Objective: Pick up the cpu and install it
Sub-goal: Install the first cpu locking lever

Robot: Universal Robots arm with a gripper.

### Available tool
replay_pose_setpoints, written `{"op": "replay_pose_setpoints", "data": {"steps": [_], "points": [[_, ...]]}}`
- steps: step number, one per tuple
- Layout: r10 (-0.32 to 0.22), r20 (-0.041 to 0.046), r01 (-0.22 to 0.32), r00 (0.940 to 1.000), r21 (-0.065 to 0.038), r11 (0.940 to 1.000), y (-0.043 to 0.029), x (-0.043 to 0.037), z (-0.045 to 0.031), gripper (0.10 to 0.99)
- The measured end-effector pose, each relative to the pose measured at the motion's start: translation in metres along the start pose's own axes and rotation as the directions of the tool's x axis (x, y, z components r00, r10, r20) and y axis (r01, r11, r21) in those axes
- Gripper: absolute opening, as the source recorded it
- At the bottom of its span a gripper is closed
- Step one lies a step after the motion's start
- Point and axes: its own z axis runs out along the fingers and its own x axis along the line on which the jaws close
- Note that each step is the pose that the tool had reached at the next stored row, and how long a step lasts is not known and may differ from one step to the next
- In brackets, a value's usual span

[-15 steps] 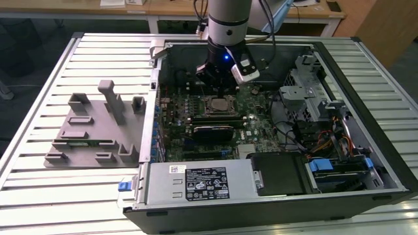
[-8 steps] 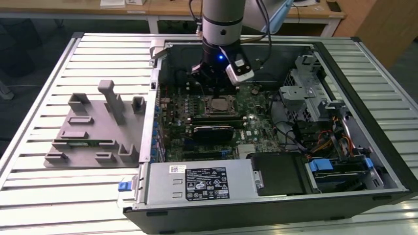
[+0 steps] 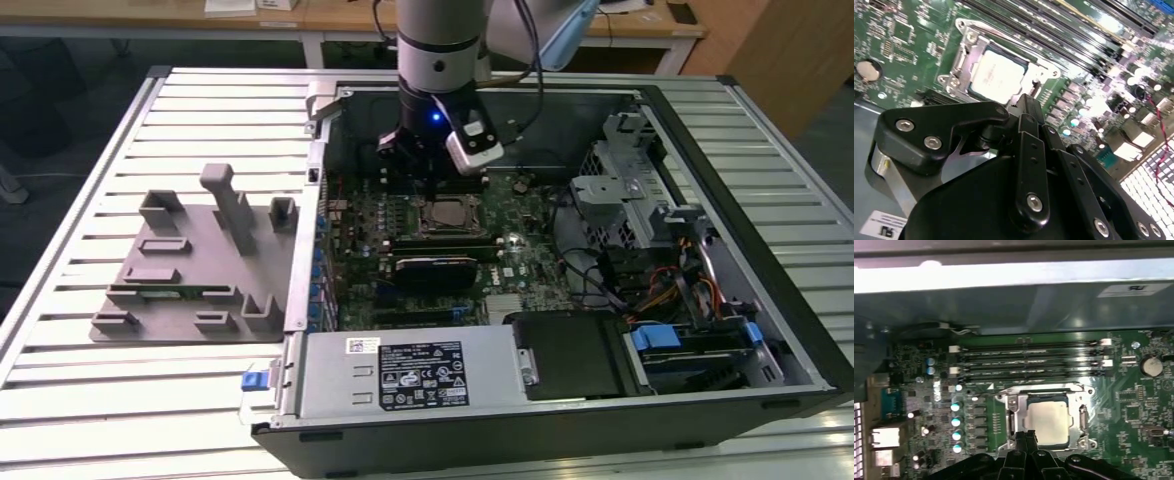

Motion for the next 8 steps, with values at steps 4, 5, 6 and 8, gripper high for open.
{"op": "replay_pose_setpoints", "data": {"steps": [4, 5, 6, 8], "points": [[0.000, 0.0010, 0.000, 1.0000, 0.000, 1.0000, -0.0006, 0.0088, -0.0002, 0.106], [0.000, 0.0012, 0.000, 1.0000, 0.000, 1.0000, -0.0007, 0.0110, -0.0003, 0.106], [0.000, 0.0013, 0.000, 1.0000, 0.000, 1.0000, -0.0008, 0.0131, -0.0003, 0.106], [0.000, 0.0017, 0.000, 1.0000, 0.000, 1.0000, -0.0011, 0.0174, -0.0004, 0.106]]}}
